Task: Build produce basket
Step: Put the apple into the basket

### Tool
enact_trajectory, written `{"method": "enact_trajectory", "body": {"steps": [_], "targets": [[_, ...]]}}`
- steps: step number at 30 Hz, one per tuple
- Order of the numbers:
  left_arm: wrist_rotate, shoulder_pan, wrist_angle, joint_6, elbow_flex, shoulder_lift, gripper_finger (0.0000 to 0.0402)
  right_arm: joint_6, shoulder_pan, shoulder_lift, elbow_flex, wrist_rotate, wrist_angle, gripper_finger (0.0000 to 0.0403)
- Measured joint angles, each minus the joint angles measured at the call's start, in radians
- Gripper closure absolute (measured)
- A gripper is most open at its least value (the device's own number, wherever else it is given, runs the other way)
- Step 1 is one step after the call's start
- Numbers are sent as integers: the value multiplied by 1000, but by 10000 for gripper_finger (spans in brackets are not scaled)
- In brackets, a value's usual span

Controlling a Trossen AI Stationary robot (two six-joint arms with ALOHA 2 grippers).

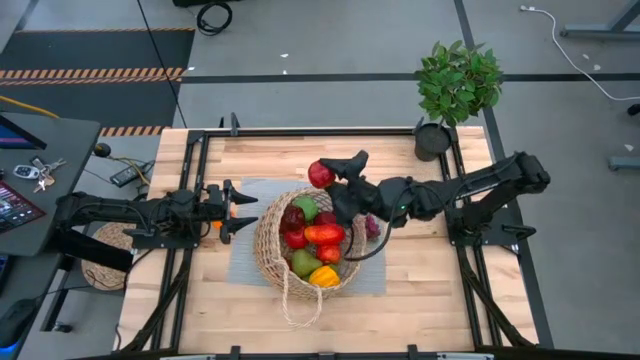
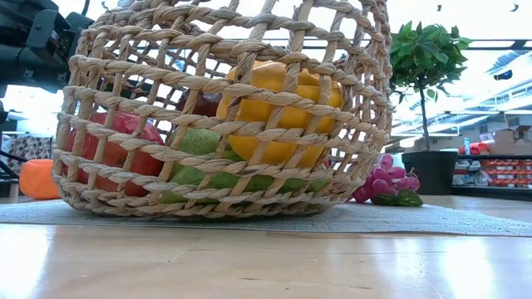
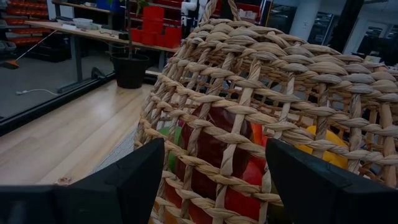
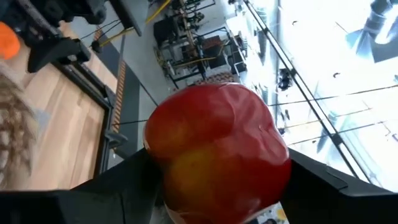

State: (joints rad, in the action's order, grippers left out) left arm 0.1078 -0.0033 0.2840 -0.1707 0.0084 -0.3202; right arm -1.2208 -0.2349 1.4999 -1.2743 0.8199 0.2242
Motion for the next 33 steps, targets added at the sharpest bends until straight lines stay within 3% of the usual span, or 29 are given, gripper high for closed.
{"method": "enact_trajectory", "body": {"steps": [6, 13, 22, 26, 29, 33], "targets": [[0, 0, 0, 0, 0, 0, 115, 65, 10, 7, 0, -16, 14, 126], [0, 0, 0, 0, 0, 0, 115, 609, 5, 4, 0, -156, -28, 126], [0, 0, 0, 0, 0, 0, 115, 1323, 50, -28, -1, -730, -109, 126], [0, 0, 1, 0, 0, 0, 115, 1544, 91, -28, -1, -926, -116, 126], [0, 0, 0, 0, 0, 0, 115, 1553, 93, -29, -1, -940, -138, 126], [0, 0, 0, 0, 0, 0, 115, 1499, 62, -29, -1, -855, -212, 126]]}}
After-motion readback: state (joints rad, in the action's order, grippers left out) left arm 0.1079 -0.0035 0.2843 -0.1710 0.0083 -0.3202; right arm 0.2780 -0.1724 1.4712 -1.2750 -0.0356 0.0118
